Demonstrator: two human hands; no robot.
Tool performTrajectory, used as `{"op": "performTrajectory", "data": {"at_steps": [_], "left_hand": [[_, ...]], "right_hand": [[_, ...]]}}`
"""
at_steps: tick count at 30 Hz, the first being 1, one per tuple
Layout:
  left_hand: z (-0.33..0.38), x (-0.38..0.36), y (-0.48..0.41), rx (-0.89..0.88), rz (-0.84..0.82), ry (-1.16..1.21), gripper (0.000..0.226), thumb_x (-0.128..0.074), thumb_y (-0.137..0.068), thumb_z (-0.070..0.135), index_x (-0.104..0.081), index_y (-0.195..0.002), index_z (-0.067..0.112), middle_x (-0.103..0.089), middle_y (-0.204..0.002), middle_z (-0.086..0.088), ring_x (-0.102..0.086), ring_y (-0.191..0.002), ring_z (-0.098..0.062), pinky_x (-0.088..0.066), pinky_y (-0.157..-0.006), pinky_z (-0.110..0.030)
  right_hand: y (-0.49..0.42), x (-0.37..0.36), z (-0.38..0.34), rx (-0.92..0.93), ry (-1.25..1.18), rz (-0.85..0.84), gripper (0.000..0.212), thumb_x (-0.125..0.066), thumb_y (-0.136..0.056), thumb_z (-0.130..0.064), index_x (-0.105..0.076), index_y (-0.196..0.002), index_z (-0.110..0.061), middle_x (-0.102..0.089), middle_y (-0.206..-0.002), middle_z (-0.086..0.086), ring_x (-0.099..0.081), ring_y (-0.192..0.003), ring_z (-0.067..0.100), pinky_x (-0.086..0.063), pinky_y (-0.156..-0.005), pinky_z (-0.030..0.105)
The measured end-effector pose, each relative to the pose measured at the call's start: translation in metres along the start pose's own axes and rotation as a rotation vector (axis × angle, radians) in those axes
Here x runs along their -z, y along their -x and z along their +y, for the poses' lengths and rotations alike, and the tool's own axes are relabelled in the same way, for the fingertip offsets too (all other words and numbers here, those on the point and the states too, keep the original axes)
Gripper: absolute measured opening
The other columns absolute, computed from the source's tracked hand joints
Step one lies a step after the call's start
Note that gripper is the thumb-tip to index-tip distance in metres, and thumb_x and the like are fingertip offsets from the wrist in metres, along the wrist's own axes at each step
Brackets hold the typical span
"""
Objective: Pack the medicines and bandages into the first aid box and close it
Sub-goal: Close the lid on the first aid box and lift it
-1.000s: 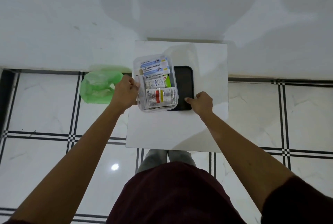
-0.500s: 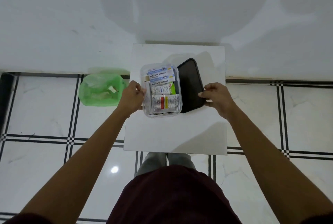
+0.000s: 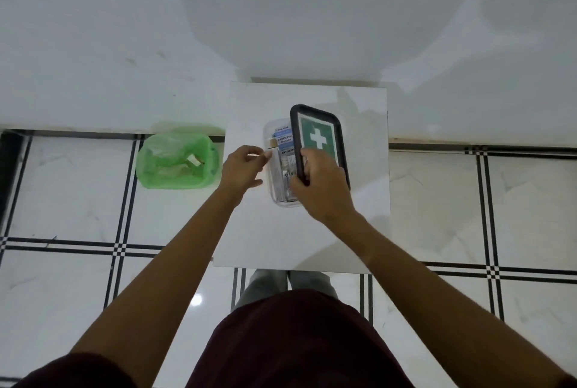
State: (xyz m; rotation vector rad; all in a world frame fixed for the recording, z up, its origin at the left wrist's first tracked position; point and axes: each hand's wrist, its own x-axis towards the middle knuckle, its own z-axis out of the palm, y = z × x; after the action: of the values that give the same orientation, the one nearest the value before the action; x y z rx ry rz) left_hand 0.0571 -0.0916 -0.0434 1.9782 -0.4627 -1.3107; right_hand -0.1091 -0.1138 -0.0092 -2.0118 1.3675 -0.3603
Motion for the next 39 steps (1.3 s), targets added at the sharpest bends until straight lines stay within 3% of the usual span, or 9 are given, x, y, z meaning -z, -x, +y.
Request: {"op": "performTrajectory", "data": {"at_steps": [2,5,8,11,15,18,22,32,39], "left_hand": [[0.005,0.002,-0.001,0.006,0.053,0.076,0.033,-0.067,-0.084,0.039,-0.067,-0.104,0.013,-0.062,-0.092,0.001,-0.058,-0.087,-0.015,-0.053,-0.072,-0.032],[0.015,0.002,-0.004,0.103,0.001,0.139,0.042,-0.068,-0.081,0.046,-0.07,-0.101,0.01,-0.063,-0.088,0.0,-0.056,-0.079,-0.015,-0.047,-0.07,-0.029],[0.018,0.0,-0.01,0.061,-0.016,0.055,0.028,-0.075,-0.078,0.024,-0.068,-0.098,0.005,-0.067,-0.088,-0.006,-0.061,-0.08,-0.02,-0.049,-0.067,-0.027],[0.02,-0.002,-0.013,-0.007,0.069,0.034,0.026,-0.078,-0.075,0.012,-0.064,-0.096,0.005,-0.068,-0.085,-0.012,-0.066,-0.075,-0.022,-0.054,-0.065,-0.027],[0.022,-0.003,-0.019,-0.062,0.134,-0.023,0.024,-0.081,-0.071,0.014,-0.065,-0.087,0.007,-0.069,-0.079,-0.01,-0.065,-0.066,-0.019,-0.058,-0.071,-0.031],[0.017,-0.004,-0.022,-0.114,0.18,-0.105,0.015,-0.08,-0.072,0.019,-0.067,-0.077,0.012,-0.069,-0.071,-0.007,-0.063,-0.061,-0.018,-0.06,-0.075,-0.037],[0.007,-0.006,-0.012,-0.097,0.204,-0.095,0.019,-0.076,-0.077,0.027,-0.065,-0.07,0.014,-0.069,-0.068,-0.007,-0.065,-0.059,-0.021,-0.061,-0.072,-0.042],[-0.026,-0.008,0.026,0.007,0.117,0.064,0.025,-0.075,-0.079,0.018,-0.068,-0.094,0.0,-0.071,-0.088,-0.018,-0.07,-0.077,-0.029,-0.061,-0.072,-0.045],[-0.035,0.001,0.037,0.161,-0.05,0.139,0.025,-0.073,-0.08,0.01,-0.064,-0.096,-0.007,-0.068,-0.1,-0.024,-0.069,-0.092,-0.034,-0.059,-0.078,-0.049]], "right_hand": [[0.007,-0.021,-0.002,0.042,0.216,0.051,0.03,-0.061,-0.081,-0.027,-0.057,-0.107,-0.012,-0.066,-0.102,0.008,-0.059,-0.094,0.027,-0.045,-0.093,0.053],[0.012,-0.045,-0.004,0.082,0.328,0.001,0.036,-0.069,-0.078,-0.026,-0.061,-0.109,-0.011,-0.07,-0.103,0.01,-0.062,-0.098,0.034,-0.042,-0.097,0.061],[0.01,-0.051,-0.007,0.144,0.261,-0.046,0.032,-0.066,-0.081,-0.02,-0.062,-0.111,-0.008,-0.071,-0.1,0.013,-0.064,-0.095,0.035,-0.045,-0.096,0.059],[0.004,-0.037,-0.01,0.188,0.152,-0.009,0.026,-0.058,-0.088,-0.018,-0.06,-0.11,-0.005,-0.067,-0.1,0.014,-0.06,-0.09,0.03,-0.055,-0.083,0.046],[-0.004,-0.005,0.015,-0.161,0.069,0.212,0.031,-0.058,-0.09,-0.02,-0.056,-0.118,-0.008,-0.058,-0.118,0.013,-0.052,-0.107,0.028,-0.052,-0.084,0.037],[-0.007,0.011,0.041,-0.415,0.025,0.127,0.036,-0.061,-0.09,-0.025,-0.059,-0.121,-0.007,-0.063,-0.12,0.014,-0.059,-0.108,0.029,-0.047,-0.092,0.032],[-0.002,0.013,0.05,-0.359,-0.052,-0.049,0.029,-0.065,-0.087,-0.023,-0.068,-0.109,-0.003,-0.072,-0.105,0.014,-0.067,-0.09,0.029,-0.047,-0.085,0.024],[-0.009,0.014,0.06,-0.498,-0.188,-0.046,0.024,-0.078,-0.076,-0.021,-0.073,-0.091,-0.003,-0.073,-0.088,0.014,-0.069,-0.076,0.027,-0.059,-0.078,0.041],[0.006,0.008,0.06,-0.548,-0.337,-0.017,0.026,-0.074,-0.08,-0.018,-0.071,-0.101,-0.004,-0.072,-0.095,0.012,-0.068,-0.078,0.024,-0.057,-0.075,0.028]]}}
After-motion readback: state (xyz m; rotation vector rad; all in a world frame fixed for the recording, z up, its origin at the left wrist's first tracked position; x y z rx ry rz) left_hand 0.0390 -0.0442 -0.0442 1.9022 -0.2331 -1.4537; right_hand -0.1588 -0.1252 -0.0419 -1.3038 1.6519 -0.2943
